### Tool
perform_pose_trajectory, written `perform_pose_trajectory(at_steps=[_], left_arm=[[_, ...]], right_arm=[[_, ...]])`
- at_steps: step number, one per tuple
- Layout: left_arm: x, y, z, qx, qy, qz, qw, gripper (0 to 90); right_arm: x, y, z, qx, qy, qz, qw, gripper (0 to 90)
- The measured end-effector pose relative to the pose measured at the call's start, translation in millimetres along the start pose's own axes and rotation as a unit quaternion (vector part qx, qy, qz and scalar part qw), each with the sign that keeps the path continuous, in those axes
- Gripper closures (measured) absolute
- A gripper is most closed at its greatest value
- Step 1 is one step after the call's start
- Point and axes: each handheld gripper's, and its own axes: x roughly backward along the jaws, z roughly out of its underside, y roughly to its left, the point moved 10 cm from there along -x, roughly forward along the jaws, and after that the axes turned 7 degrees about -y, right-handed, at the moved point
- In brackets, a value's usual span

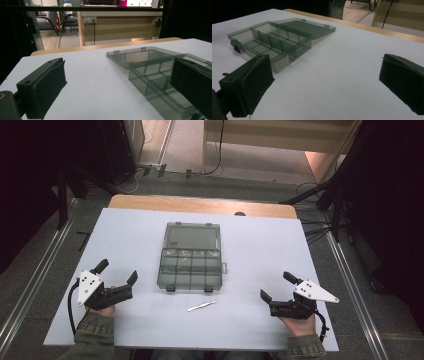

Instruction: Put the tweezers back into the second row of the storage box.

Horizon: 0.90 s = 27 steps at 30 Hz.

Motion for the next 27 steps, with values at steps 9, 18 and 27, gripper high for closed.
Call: perform_pose_trajectory(at_steps=[9,18,27], left_arm=[[-0.2,-0.4,0.4,-0.001,0.001,0.0,1.0,0.0],[-0.2,-0.8,0.6,-0.002,0.001,0.002,1.0,0.0],[0.0,-1.0,0.5,-0.002,0.002,0.003,1.0,0.0]], right_arm=[[-11.6,14.4,7.6,0.015,0.033,-0.028,0.9989,0.0],[-21.7,30.3,10.0,0.034,0.068,-0.059,0.9954,0.0],[-34.0,47.0,9.9,0.042,0.1,-0.089,0.9901,2.0]])
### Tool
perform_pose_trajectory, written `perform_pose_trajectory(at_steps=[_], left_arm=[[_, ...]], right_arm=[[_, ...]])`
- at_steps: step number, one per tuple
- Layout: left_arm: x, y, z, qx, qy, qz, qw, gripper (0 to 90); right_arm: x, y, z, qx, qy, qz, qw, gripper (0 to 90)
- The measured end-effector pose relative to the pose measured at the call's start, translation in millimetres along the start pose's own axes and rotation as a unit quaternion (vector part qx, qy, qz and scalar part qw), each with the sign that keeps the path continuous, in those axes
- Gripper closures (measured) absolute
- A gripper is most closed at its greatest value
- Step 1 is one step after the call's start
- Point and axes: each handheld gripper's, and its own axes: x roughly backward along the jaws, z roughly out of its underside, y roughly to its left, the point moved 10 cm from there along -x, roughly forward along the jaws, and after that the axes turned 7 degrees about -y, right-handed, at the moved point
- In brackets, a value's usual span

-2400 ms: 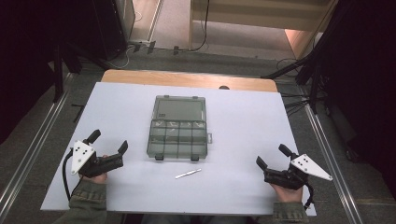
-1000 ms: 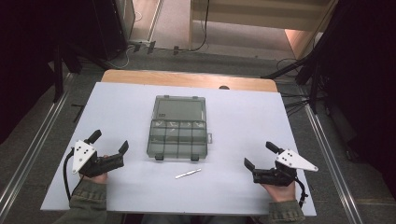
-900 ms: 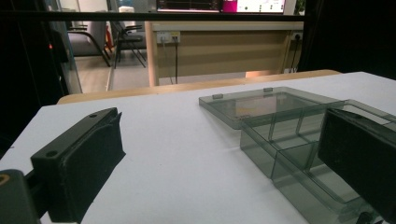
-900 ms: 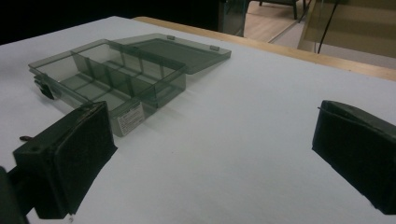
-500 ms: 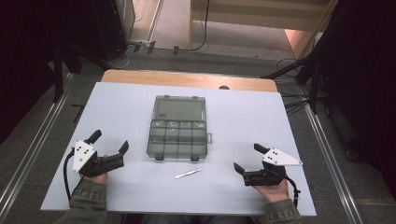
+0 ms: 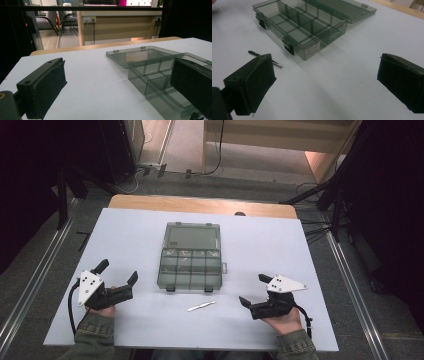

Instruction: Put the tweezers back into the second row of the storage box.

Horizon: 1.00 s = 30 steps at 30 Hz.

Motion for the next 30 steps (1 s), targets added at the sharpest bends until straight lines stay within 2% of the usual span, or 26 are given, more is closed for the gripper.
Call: perform_pose_trajectory(at_steps=[5,13,20,21,30], left_arm=[[-0.1,-0.3,-0.1,0.0,0.0,0.001,1.0,0.0],[-0.4,-0.8,0.4,0.0,0.001,0.002,1.0,0.0],[-0.4,-1.0,0.4,0.0,0.001,0.003,1.0,0.0],[-0.4,-1.0,0.3,0.0,0.001,0.003,1.0,0.0],[-0.5,-1.3,0.1,0.001,0.0,0.004,1.0,0.0]], right_arm=[[-6.6,5.2,-4.9,0.004,0.003,-0.011,0.9999,1.9],[-18.0,15.3,-6.2,0.02,0.03,-0.039,0.9986,1.6],[-29.7,26.5,-5.1,0.033,0.056,-0.065,0.9958,1.6],[-33.3,29.3,-3.4,0.029,0.065,-0.077,0.9945,1.6],[-42.5,37.7,-4.1,0.035,0.085,-0.1,0.9908,1.7]])
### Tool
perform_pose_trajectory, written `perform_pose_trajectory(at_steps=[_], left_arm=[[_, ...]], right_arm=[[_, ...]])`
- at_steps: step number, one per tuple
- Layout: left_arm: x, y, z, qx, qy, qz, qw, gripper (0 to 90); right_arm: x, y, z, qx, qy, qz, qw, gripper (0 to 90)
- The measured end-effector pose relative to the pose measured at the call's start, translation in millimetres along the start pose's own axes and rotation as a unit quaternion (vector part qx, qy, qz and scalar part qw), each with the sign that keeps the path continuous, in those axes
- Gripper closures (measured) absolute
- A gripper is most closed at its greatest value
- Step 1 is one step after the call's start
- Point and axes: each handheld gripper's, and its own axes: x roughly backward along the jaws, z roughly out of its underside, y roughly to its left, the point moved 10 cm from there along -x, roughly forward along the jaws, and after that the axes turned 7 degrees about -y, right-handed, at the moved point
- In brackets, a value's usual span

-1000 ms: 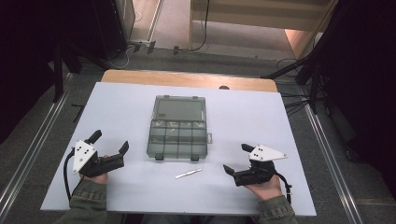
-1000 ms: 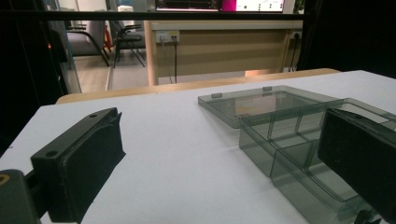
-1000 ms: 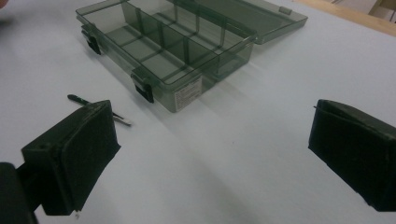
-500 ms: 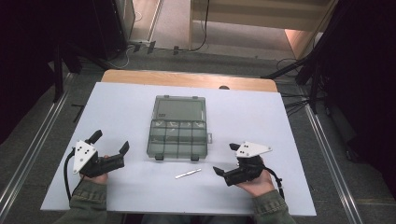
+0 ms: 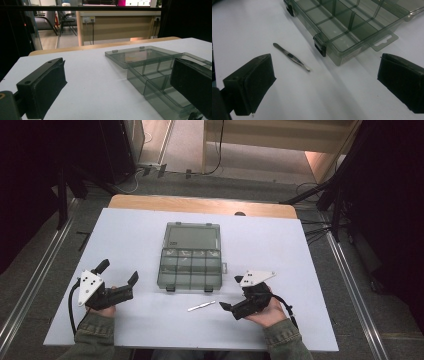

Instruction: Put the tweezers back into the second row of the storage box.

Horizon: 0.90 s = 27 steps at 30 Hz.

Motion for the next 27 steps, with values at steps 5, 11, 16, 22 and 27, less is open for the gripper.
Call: perform_pose_trajectory(at_steps=[5,11,16,22,27], left_arm=[[0.1,0.1,-0.5,0.001,-0.002,0.0,1.0,0.0],[0.2,-0.8,-1.0,0.001,-0.003,0.001,1.0,0.0],[0.0,-1.0,-0.9,0.001,-0.003,0.002,1.0,0.0],[0.0,-0.9,-1.2,0.001,-0.003,0.002,1.0,0.0],[-0.2,-1.3,-1.0,0.003,-0.003,0.003,1.0,0.0]], right_arm=[[-10.3,8.0,0.7,0.014,0.029,-0.016,0.9993,1.7],[-20.6,17.0,3.9,0.035,0.07,-0.031,0.9965,2.0],[-23.8,20.4,3.5,0.043,0.086,-0.043,0.9944,4.0],[-27.5,24.6,1.0,0.057,0.103,-0.056,0.9914,7.8],[-33.6,32.3,0.5,0.079,0.128,-0.074,0.9858,12.9]])
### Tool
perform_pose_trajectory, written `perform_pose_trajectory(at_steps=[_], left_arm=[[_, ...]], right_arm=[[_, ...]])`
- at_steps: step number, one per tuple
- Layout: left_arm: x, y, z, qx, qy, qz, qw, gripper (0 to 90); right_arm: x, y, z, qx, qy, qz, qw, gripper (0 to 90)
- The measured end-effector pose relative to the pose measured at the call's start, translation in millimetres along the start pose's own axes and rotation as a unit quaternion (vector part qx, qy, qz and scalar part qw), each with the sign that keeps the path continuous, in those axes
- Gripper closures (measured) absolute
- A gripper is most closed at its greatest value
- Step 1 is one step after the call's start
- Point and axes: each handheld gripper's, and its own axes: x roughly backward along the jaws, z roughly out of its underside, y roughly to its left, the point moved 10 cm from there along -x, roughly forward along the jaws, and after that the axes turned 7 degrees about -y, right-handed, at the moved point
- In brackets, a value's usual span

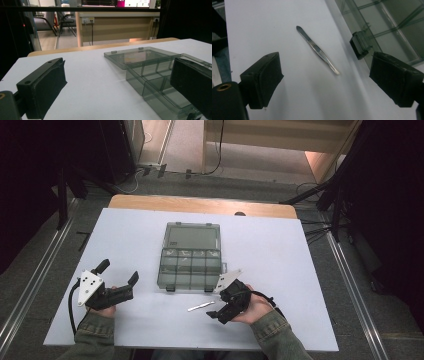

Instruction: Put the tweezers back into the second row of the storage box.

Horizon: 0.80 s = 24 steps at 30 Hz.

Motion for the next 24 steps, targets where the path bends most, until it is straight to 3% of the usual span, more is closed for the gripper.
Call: perform_pose_trajectory(at_steps=[4,7,11,24], left_arm=[[-0.3,-1.0,0.5,0.001,0.001,0.003,1.0,0.0],[-0.1,-0.5,0.3,0.002,0.001,0.003,1.0,0.0],[-0.3,-0.7,0.2,0.005,0.0,0.004,1.0,0.0],[0.1,-0.8,-0.1,0.007,0.001,0.005,1.0,0.0]], right_arm=[[-9.3,2.0,-3.2,0.026,0.032,-0.002,0.9991,16.9],[-11.8,4.1,-4.6,0.031,0.045,-0.009,0.9985,19.9],[-16.5,5.6,-5.7,0.053,0.08,-0.016,0.9953,27.9],[-28.5,1.6,-9.5,0.074,0.131,-0.02,0.9884,45.2]])
